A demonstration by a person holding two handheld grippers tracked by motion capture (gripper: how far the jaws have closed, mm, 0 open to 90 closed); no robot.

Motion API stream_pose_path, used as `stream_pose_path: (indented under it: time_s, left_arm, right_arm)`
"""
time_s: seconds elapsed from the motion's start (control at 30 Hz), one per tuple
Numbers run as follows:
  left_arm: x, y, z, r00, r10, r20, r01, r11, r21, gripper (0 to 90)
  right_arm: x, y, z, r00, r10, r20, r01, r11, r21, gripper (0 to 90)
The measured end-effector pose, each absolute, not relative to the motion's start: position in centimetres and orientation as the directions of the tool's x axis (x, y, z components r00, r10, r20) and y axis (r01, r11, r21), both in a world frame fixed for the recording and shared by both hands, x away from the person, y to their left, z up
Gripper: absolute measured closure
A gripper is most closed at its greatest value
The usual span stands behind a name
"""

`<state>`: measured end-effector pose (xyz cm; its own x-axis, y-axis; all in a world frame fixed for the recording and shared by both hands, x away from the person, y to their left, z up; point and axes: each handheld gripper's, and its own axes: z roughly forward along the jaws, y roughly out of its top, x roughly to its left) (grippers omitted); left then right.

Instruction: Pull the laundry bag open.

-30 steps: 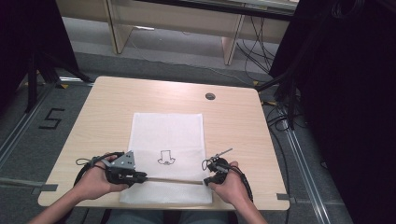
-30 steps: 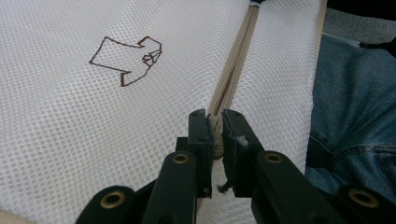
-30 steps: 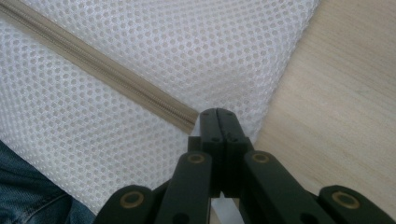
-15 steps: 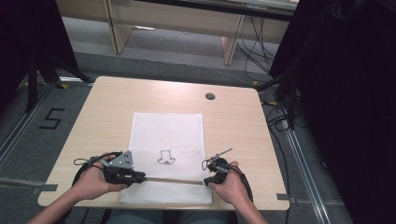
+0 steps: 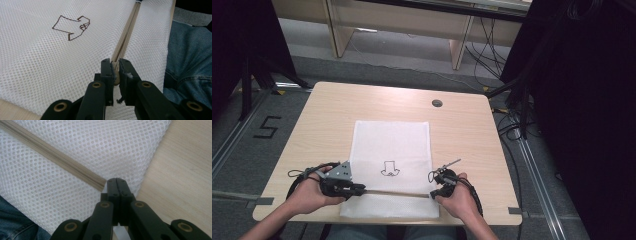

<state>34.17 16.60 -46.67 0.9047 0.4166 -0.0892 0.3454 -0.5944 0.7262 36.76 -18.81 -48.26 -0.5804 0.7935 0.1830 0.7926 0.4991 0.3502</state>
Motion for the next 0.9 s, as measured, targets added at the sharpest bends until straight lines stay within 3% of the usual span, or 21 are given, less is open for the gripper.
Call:
stream_pose_path:
  time_s: [0.9]
  left_arm:
    - [34.1, 17.6, -46.7, 0.894, 0.437, -0.098, 0.365, -0.584, 0.725, 81.8]
  right_arm:
    - [36.8, -18.9, -48.3, -0.580, 0.792, 0.189, 0.794, 0.498, 0.349, 90.0]
